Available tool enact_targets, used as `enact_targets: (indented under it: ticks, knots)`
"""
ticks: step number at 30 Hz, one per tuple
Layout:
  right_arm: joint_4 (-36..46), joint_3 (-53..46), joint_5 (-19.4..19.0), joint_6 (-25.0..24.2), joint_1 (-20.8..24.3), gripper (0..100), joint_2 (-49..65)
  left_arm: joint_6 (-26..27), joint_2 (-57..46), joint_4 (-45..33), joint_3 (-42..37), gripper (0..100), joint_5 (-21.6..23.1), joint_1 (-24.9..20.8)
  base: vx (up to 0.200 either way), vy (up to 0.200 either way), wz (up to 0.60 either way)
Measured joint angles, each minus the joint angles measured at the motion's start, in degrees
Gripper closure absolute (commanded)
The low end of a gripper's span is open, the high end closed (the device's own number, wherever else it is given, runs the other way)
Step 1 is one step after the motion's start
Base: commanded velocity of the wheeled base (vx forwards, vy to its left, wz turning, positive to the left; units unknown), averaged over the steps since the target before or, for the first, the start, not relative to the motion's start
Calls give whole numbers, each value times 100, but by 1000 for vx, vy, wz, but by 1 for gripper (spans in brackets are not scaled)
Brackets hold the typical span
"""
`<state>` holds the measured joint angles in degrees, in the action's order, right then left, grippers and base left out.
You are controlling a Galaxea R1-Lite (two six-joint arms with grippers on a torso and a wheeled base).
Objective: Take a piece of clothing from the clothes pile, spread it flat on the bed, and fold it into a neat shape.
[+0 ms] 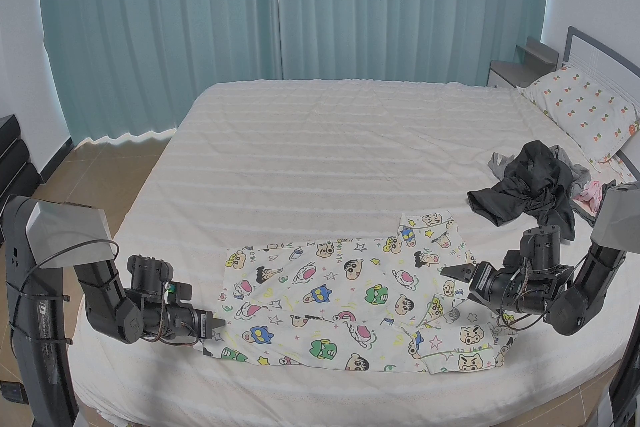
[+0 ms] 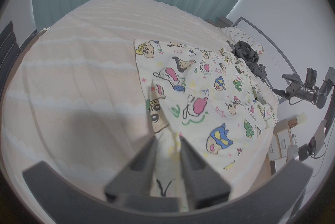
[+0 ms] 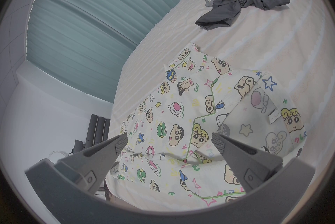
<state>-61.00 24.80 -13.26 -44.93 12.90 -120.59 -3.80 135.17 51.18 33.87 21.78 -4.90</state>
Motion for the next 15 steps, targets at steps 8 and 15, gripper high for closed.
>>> enact_targets:
  ticks: [8,15]
  knots:
    - [0,-21,2,11,5,0,-5,-460,28,180,640,0,-427,-5,0,0,0]
    - [0,-27,2,13,5,0,-6,-958,-52,178,811,0,-405,-278,0,0,0]
